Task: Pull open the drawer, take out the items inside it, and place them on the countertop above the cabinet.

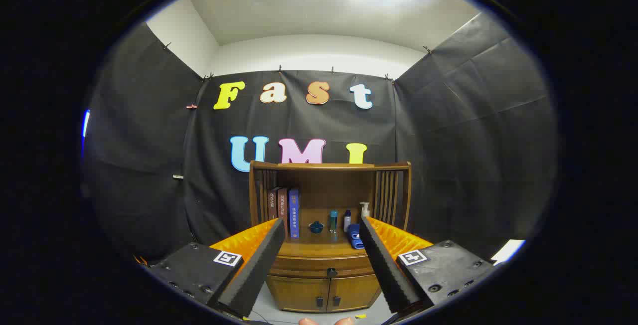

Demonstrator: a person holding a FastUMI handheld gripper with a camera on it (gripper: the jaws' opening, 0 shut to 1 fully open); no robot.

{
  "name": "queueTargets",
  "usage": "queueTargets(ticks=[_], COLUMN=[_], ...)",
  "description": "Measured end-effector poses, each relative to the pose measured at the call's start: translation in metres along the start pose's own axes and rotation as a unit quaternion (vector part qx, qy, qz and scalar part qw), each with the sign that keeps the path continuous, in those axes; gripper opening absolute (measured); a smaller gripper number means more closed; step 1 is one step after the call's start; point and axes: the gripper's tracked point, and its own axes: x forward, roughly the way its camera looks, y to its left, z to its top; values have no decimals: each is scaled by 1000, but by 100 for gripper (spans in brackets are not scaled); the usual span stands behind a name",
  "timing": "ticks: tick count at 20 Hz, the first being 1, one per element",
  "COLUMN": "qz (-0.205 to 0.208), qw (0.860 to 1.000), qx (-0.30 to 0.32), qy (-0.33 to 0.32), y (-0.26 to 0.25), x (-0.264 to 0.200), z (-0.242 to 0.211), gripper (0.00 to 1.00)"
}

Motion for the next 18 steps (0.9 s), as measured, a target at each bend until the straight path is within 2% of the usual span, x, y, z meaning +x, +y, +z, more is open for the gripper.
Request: queueTargets(ticks=[18], qz=[-7], qw=[1000], qx=[14], qy=[-1], y=[-2], x=[2], z=[-1], gripper=[98])
